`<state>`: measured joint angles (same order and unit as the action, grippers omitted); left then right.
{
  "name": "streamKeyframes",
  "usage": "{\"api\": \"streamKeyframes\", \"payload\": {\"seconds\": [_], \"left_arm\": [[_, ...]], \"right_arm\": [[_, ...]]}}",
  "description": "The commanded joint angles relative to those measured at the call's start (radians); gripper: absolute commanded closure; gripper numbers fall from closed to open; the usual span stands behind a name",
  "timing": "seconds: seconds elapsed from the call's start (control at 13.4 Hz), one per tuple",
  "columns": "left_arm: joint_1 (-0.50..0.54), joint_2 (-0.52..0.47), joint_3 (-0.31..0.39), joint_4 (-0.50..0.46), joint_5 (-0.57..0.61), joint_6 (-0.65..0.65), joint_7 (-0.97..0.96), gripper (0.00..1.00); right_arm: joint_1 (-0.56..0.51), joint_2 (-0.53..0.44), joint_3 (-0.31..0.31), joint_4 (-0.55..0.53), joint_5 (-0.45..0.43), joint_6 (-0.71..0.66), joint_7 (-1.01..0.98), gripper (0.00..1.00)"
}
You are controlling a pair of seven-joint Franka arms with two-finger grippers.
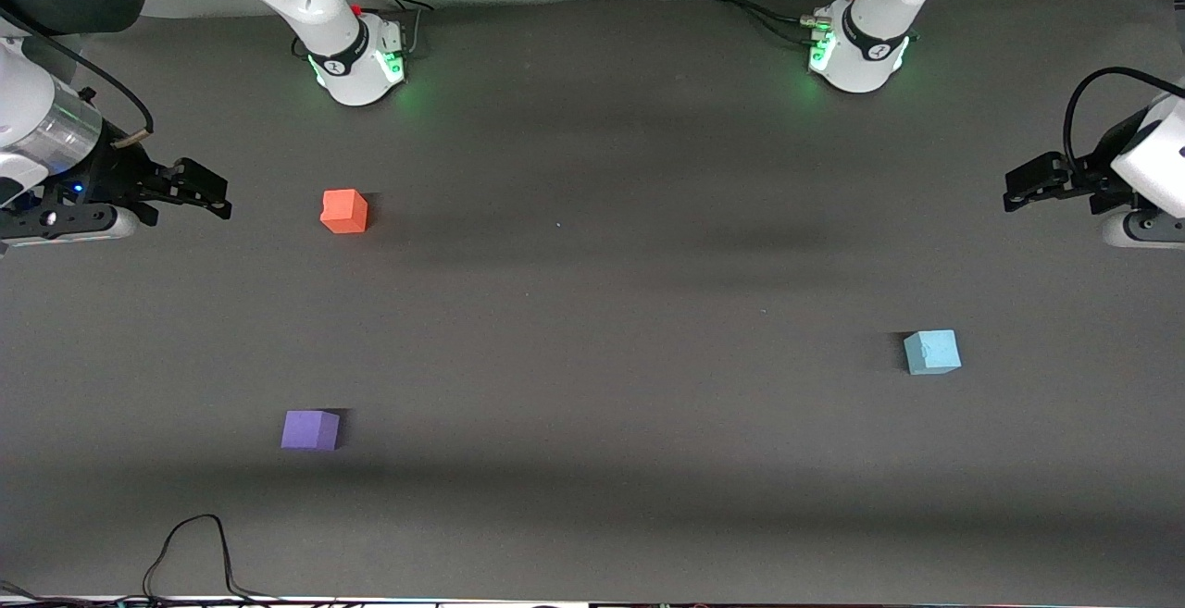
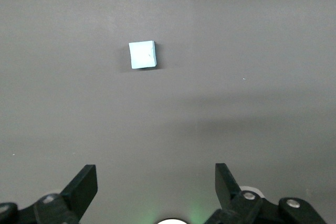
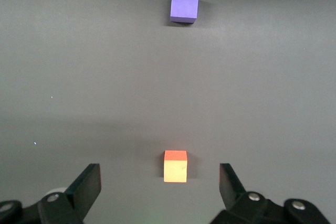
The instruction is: Place blue block between orange and purple blocks
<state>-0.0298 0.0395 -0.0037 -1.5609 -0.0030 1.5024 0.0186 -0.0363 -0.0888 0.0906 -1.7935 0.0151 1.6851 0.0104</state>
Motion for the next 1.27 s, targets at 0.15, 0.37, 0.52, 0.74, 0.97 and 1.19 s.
{"api": "streamKeyframes", "payload": {"seconds": [0.15,0.37,0.52,0.74,0.97,1.19], "left_arm": [[-0.006,-0.009,0.007,-0.007,0.0,-0.007,-0.002,0.0],[-0.004,-0.001,0.008,-0.021,-0.002,-0.005,0.006,0.0],[0.014,0.0,0.011,-0.053,0.004,0.024,0.008,0.0],[0.03,0.002,0.011,-0.146,0.012,0.137,0.018,0.0],[0.051,0.01,0.011,-0.266,0.014,0.295,0.023,0.0],[0.06,0.049,0.011,-0.379,0.038,0.477,0.029,0.0]], "right_arm": [[0.004,0.001,-0.006,-0.004,0.011,-0.008,-0.015,0.0],[0.004,-0.003,-0.008,-0.006,0.011,-0.011,-0.017,0.0],[0.004,-0.002,-0.008,-0.007,0.011,-0.012,-0.017,0.0],[0.004,0.001,-0.008,-0.007,0.011,-0.01,-0.017,0.0],[0.004,0.0,-0.008,-0.014,0.011,-0.011,-0.017,0.0],[0.004,0.001,-0.008,-0.014,0.011,-0.01,-0.017,0.0]]}}
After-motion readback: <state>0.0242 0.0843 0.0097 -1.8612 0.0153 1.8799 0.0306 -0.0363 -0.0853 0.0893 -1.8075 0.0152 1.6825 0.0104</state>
